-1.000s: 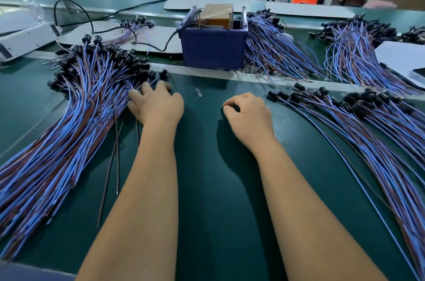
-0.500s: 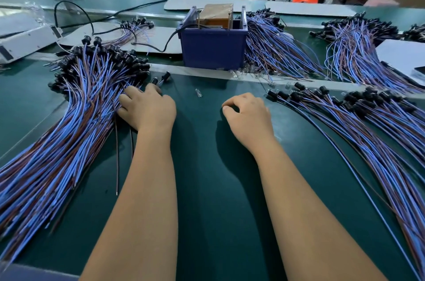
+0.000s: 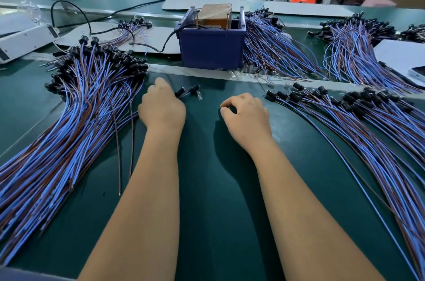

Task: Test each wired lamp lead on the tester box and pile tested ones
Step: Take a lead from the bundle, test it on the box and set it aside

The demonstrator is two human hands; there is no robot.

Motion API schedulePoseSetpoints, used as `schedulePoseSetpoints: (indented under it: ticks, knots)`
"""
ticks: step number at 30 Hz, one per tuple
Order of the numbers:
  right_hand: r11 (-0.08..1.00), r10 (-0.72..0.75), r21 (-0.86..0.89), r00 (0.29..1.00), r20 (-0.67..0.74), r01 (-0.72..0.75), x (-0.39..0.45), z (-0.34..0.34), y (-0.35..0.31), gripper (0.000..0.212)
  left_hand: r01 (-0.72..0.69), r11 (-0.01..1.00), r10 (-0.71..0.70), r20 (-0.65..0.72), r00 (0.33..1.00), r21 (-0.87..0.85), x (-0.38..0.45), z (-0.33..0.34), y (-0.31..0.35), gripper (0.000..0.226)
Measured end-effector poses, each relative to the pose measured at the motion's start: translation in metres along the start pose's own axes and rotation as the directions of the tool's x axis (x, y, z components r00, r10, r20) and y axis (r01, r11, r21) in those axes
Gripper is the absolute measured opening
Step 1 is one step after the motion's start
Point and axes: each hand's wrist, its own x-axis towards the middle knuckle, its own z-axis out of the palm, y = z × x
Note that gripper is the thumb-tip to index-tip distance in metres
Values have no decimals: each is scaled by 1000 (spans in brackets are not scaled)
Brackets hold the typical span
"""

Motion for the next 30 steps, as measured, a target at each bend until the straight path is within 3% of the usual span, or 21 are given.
schedulePoseSetpoints:
  ticks: [7,12,14,15,17,20,22,24,25,28,30]
  knots:
    - [1000,6,-10,1000,1,-6,0,0,-1,21,-29,998,30,-24,999,48,-8,6,13,31]
    - [1000,-8,21,999,-31,9,-1,1,-2,22,-90,972,44,-209,977,-217,-9,8,14,28]
    - [968,41,252,991,-126,-8,-2,-2,-5,21,-221,904,115,-288,951,-367,-10,7,17,25]
    - [891,104,453,985,-135,-32,-3,-4,-8,21,-304,844,170,-316,933,-441,-12,4,20,24]
    - [603,196,790,981,-12,-111,-3,-8,-13,23,-457,698,290,-366,884,-552,-18,-4,29,23]
    - [182,123,944,958,257,-277,0,-12,-18,39,-574,522,420,-395,817,-631,-35,-12,47,27]
    - [23,39,937,936,348,-349,1,-16,-16,48,-475,420,443,-282,851,-773,-49,-15,59,30]
    - [-95,-4,939,944,331,-330,1,-19,-14,47,-230,283,460,-78,884,-931,-57,-18,67,27]
    - [-133,9,942,950,311,-307,1,-20,-13,47,-121,225,496,7,868,-967,-58,-19,68,26]
    - [-123,139,958,952,274,-258,4,-19,-8,43,165,200,646,257,719,-966,-53,-18,64,36]
    - [-56,229,968,940,252,-246,5,-20,-4,33,327,320,707,454,542,-889,-46,-18,56,46]
